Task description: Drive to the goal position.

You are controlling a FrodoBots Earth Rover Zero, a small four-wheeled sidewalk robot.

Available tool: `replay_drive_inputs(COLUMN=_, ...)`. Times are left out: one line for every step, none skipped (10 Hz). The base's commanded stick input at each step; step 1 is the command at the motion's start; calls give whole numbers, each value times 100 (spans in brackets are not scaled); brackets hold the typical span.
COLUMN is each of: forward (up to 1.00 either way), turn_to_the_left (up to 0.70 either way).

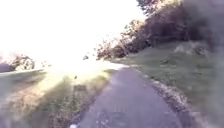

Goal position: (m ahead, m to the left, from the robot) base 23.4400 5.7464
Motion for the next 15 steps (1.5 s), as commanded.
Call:
replay_drive_inputs(forward=85, turn_to_the_left=-14)
replay_drive_inputs(forward=85, turn_to_the_left=-33)
replay_drive_inputs(forward=85, turn_to_the_left=-34)
replay_drive_inputs(forward=85, turn_to_the_left=-27)
replay_drive_inputs(forward=85, turn_to_the_left=-6)
replay_drive_inputs(forward=85, turn_to_the_left=0)
replay_drive_inputs(forward=85, turn_to_the_left=0)
replay_drive_inputs(forward=85, turn_to_the_left=0)
replay_drive_inputs(forward=85, turn_to_the_left=0)
replay_drive_inputs(forward=85, turn_to_the_left=0)
replay_drive_inputs(forward=85, turn_to_the_left=0)
replay_drive_inputs(forward=85, turn_to_the_left=0)
replay_drive_inputs(forward=85, turn_to_the_left=0)
replay_drive_inputs(forward=85, turn_to_the_left=0)
replay_drive_inputs(forward=85, turn_to_the_left=0)
